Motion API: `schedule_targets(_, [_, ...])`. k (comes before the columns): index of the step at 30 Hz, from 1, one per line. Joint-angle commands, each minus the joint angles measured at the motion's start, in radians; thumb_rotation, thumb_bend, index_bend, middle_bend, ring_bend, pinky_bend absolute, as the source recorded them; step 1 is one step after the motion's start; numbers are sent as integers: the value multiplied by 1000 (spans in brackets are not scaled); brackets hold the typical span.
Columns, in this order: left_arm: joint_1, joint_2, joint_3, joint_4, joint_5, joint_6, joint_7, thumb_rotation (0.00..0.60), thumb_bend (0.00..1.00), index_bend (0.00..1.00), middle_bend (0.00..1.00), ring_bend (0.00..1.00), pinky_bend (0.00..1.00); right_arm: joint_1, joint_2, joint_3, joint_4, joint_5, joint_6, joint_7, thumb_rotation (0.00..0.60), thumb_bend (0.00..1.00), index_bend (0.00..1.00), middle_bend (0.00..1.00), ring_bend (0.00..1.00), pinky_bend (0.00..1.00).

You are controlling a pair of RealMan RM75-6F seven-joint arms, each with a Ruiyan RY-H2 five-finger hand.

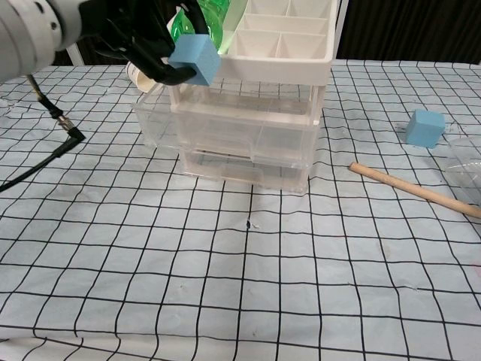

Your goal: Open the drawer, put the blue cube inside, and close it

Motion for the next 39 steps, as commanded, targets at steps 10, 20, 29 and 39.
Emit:
schedule_targets(10, [-28,-49,11,20,-17,32,15,600,121,400,1000,1000,967,0,2,-1,0,-1,-2,3,600,188,0,0,0,187])
schedule_targets(20, [69,51,101,-80,156,71,-105,600,393,641,1000,1000,967,-1,2,-2,-1,-2,1,-1,600,188,0,0,0,187])
schedule_targets(29, [164,192,229,-140,239,67,-162,600,395,662,1000,1000,967,-3,1,-2,-4,-1,3,-6,600,191,0,0,0,187])
schedule_targets(39, [204,252,328,-114,275,-4,-198,600,399,680,1000,1000,967,-2,1,-2,-7,-2,2,-9,600,191,0,0,0,187])
